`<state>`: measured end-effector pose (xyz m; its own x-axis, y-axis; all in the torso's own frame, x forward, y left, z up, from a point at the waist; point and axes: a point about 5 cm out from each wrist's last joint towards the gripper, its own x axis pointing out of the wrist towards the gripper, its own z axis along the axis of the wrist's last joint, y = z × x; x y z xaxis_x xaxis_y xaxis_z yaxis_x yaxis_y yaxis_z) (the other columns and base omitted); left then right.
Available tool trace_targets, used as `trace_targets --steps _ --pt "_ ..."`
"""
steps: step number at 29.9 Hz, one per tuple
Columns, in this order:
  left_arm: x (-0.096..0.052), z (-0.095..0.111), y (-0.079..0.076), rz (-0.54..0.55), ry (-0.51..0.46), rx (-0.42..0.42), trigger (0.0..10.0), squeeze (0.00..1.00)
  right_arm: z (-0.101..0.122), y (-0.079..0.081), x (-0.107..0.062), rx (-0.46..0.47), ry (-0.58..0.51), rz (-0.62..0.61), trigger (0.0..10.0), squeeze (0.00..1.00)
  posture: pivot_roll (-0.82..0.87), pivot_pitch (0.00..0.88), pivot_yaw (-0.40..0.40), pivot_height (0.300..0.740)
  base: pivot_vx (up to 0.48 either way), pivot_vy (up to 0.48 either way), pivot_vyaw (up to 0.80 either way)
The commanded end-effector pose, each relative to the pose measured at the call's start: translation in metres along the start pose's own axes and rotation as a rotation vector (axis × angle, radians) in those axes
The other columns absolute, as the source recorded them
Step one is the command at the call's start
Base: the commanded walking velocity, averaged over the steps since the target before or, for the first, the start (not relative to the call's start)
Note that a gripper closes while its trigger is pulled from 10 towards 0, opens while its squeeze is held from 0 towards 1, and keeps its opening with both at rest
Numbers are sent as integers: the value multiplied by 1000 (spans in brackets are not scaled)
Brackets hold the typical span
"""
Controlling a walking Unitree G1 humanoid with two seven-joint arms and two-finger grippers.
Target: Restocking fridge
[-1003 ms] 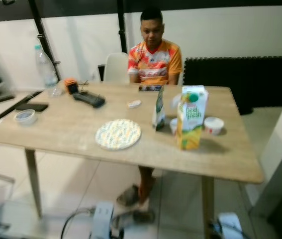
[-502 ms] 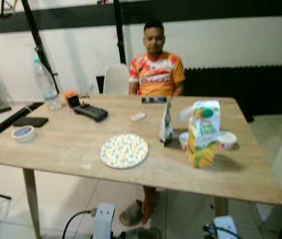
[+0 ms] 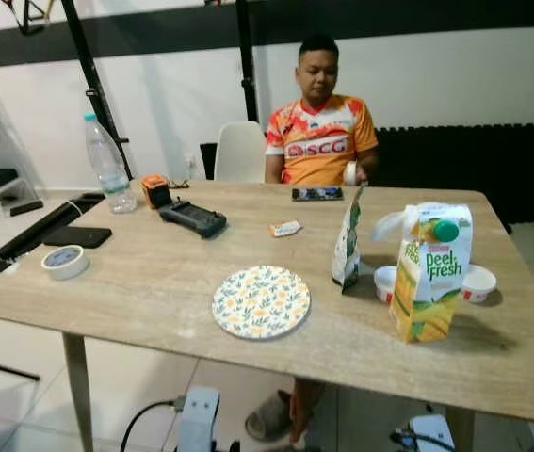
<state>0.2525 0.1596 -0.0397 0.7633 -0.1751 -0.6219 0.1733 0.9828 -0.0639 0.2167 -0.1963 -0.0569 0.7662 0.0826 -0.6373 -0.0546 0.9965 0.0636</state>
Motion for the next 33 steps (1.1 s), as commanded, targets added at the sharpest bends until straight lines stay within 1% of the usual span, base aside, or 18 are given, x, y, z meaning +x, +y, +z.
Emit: trace_targets --steps 1,7,8,13,16,19,21,25,29,31,33 --pt "-1 -1 4 10 7 15 10000 0 -5 -1 -2 16 14 -10 10000 0 -117 0 100 740 0 0 0" --pt "0 1 1 10 4 18 10000 0 -3 -2 -1 -5 21 -6 10000 0 -117 0 83 740 0 0 0" --pt "1 2 0 11 2 24 10000 0 1 -3 1 -24 21 -3 10000 0 -119 0 72 740 0 0 0" --pt "1 2 -1 14 2 25 10000 0 5 -4 2 -35 19 -2 10000 0 -120 0 64 740 0 0 0" --pt "2 1 -3 17 9 40 10000 0 10 -5 3 -61 16 5 10000 0 -123 0 54 740 0 -480 0" --pt "2 0 -5 18 16 34 10000 0 13 -5 5 -68 12 7 10000 0 -126 0 52 740 0 -480 0" --pt "3 0 -5 36 24 2 10000 0 15 -6 5 -77 13 10 10000 0 -133 4 43 740 0 0 0" --pt "4 2 -9 35 17 8 10000 0 17 -8 5 -126 22 25 10000 0 -141 12 18 740 0 0 0" --pt "4 2 -10 34 13 9 10000 0 18 -8 5 -136 25 26 10000 0 -142 11 14 740 0 0 0" --pt "4 1 -14 32 7 9 10000 0 20 -11 5 -164 27 36 10000 0 -152 19 -23 740 0 0 0" --pt "4 -1 -16 32 4 7 10000 0 22 -13 5 -185 29 45 10000 0 -154 20 -29 740 0 0 0"
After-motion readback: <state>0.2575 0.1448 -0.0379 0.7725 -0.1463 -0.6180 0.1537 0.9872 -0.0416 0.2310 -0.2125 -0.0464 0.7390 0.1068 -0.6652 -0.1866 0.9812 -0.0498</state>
